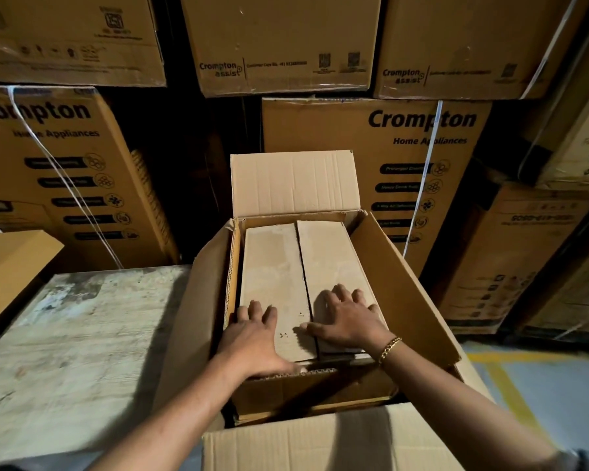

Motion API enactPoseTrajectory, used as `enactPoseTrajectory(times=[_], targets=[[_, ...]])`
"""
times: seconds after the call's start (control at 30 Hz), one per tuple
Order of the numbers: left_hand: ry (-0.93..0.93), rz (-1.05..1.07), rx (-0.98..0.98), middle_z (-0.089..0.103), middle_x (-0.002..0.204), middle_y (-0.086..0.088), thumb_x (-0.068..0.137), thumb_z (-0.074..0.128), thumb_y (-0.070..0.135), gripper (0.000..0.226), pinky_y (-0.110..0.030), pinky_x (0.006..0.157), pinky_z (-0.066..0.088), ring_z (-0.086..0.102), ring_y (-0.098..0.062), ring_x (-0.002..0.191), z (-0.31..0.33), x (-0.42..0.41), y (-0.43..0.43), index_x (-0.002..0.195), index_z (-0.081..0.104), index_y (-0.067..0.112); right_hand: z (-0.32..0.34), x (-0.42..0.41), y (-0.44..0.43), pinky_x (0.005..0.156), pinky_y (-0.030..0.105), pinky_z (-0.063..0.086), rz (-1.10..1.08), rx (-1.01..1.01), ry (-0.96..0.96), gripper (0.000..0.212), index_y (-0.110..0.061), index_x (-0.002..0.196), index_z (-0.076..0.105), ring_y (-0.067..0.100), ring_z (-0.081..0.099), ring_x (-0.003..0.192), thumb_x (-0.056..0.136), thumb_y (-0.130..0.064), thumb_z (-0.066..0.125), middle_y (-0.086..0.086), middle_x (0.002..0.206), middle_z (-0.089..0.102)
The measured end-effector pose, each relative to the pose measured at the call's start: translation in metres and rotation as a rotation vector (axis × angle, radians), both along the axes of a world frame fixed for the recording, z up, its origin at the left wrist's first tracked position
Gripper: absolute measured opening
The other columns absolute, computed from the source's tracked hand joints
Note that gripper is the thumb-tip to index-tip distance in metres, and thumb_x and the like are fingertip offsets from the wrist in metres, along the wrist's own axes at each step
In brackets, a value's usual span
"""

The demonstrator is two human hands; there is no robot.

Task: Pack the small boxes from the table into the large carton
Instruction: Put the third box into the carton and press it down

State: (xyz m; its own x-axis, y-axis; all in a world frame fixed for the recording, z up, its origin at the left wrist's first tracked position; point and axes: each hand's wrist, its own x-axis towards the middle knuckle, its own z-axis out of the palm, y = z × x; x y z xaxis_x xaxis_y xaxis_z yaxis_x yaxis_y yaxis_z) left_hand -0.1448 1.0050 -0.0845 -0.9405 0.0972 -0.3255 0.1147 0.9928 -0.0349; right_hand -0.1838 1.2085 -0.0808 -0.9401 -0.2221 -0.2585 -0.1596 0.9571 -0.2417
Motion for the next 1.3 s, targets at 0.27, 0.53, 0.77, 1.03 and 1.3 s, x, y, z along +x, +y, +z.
enactPoseTrajectory(times=[0.27, 0.53, 0.77, 1.03, 1.3], targets=[[0.148, -0.057, 0.044, -0.017, 0.164, -0.018, 0.064, 0.049, 0.093, 0.135, -0.048, 0.112, 0.037, -0.003, -0.038, 0.151, -0.028, 0.015, -0.006, 0.157, -0.013, 0.018, 0.008, -0.006, -0.005, 0.105, 0.059, 0.042, 0.031, 0.057, 0.034, 0.094, -0.028, 0.155, 0.021, 0.034, 0.029, 0.145, 0.08, -0.073, 0.054, -0.001, 0.164, 0.023], [0.232, -0.025, 0.253, -0.022, 0.164, -0.006, 0.056, 0.012, 0.104, 0.131, -0.061, 0.114, 0.024, -0.012, -0.033, 0.151, -0.044, 0.021, -0.014, 0.158, -0.007, 0.023, 0.075, 0.003, 0.017, 0.079, 0.036, 0.059, -0.027, 0.043, 0.279, 0.069, -0.041, 0.155, 0.024, 0.023, 0.063, 0.113, 0.094, -0.039, 0.056, -0.005, 0.152, 0.045], [0.343, -0.041, 0.352, -0.007, 0.167, -0.007, 0.061, 0.024, 0.103, 0.128, -0.062, 0.115, 0.021, -0.004, -0.034, 0.152, -0.057, 0.019, -0.018, 0.16, 0.006, 0.022, 0.089, 0.006, 0.079, 0.061, 0.028, 0.053, -0.239, 0.247, 0.394, 0.069, -0.03, 0.156, 0.027, 0.021, 0.062, 0.108, 0.095, -0.021, 0.057, -0.001, 0.146, 0.052], [0.444, -0.084, 0.368, 0.035, 0.159, -0.007, 0.073, 0.029, 0.097, 0.111, -0.054, 0.115, 0.026, 0.028, -0.03, 0.147, -0.05, 0.023, -0.019, 0.15, 0.042, 0.017, 0.016, 0.011, 0.122, 0.123, 0.05, 0.018, -0.341, 0.386, 0.104, 0.065, -0.012, 0.156, 0.024, 0.03, 0.011, 0.154, 0.099, -0.038, 0.038, 0.008, 0.168, 0.011], [0.947, 0.026, 0.593, 0.049, 0.146, -0.005, 0.09, 0.056, 0.05, 0.071, -0.042, 0.107, 0.042, 0.048, -0.023, 0.132, -0.008, 0.049, -0.036, 0.149, 0.039, 0.015, -0.017, 0.013, 0.147, 0.123, 0.046, 0.014, -0.225, 0.294, 0.288, 0.066, -0.015, 0.159, 0.017, 0.032, 0.008, 0.154, 0.101, -0.044, 0.03, 0.007, 0.168, 0.011]])
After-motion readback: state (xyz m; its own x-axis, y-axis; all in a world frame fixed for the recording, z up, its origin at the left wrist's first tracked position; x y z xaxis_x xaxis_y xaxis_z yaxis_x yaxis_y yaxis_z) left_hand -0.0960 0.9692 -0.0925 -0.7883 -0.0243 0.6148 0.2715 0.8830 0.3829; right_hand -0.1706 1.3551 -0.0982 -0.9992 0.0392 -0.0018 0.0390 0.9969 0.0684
